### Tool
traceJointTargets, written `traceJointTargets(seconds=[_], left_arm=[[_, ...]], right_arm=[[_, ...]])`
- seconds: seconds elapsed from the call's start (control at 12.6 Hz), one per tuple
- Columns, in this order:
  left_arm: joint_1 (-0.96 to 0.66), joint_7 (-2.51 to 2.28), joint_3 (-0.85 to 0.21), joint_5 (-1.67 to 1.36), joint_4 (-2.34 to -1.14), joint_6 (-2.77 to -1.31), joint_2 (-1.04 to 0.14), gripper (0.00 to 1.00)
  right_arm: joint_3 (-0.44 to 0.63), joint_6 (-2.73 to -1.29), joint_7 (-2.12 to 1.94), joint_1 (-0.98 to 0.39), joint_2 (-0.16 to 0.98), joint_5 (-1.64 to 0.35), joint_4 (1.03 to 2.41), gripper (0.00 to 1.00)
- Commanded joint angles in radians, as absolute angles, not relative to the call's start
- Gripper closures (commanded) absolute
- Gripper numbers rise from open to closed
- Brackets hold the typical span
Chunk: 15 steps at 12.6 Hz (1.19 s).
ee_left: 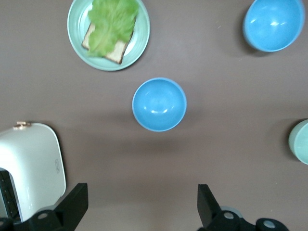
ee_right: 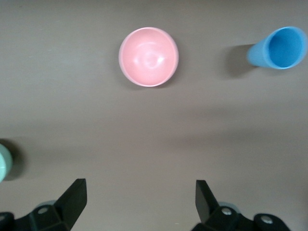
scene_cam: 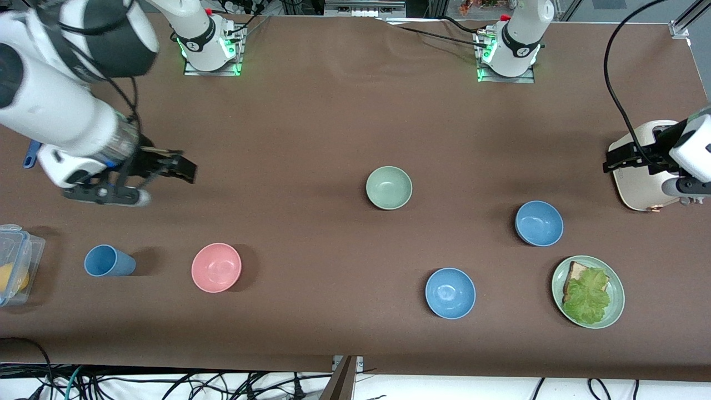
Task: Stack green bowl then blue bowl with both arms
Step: 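Release the green bowl and withdraw the right gripper to rest, then reach the left gripper down to the blue bowl beside the plate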
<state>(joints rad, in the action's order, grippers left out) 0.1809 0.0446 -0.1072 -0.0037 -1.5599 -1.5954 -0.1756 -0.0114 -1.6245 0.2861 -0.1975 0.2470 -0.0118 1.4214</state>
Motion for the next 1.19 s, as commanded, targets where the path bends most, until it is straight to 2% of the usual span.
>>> traceJointTargets(seconds=[0.0, 0.16, 0.32, 0.56, 0.72, 0.8, 0.96, 1.03, 1.11], left_arm=[[0.242, 0.055, -0.115, 0.008, -1.543, -1.569, -0.241, 0.0], [0.268, 0.054, -0.112, 0.023, -1.543, -1.591, -0.334, 0.0], [0.293, 0.055, -0.11, 0.077, -1.586, -1.717, -0.394, 0.0], [0.27, 0.052, -0.12, 0.077, -1.754, -1.915, -0.4, 0.0], [0.223, 0.057, -0.12, 0.081, -1.888, -2.134, -0.425, 0.0], [0.216, 0.078, -0.12, 0.1, -1.92, -2.217, -0.455, 0.0], [0.207, 0.106, -0.12, 0.1, -1.924, -2.269, -0.505, 0.0], [0.203, 0.11, -0.12, 0.101, -1.919, -2.27, -0.509, 0.15], [0.199, 0.113, -0.12, 0.1, -1.917, -2.269, -0.508, 0.42]], right_arm=[[0.058, -1.585, 0.2, -0.195, 0.209, -0.028, 1.454, 0.0], [0.107, -1.568, 0.143, -0.195, 0.189, -0.031, 1.442, 0.0], [0.115, -1.559, 0.126, -0.202, 0.172, -0.029, 1.443, 0.0], [0.114, -1.505, 0.146, -0.204, 0.166, -0.055, 1.45, 0.0], [0.115, -1.503, 0.143, -0.204, 0.166, -0.061, 1.456, 0.0], [0.121, -1.506, 0.134, -0.203, 0.164, -0.061, 1.456, 0.0], [0.124, -1.526, 0.127, -0.195, 0.152, -0.061, 1.48, 0.0], [0.114, -1.548, 0.126, -0.193, 0.134, -0.058, 1.5, 0.0], [0.11, -1.566, 0.126, -0.184, 0.117, -0.06, 1.523, 0.0]])
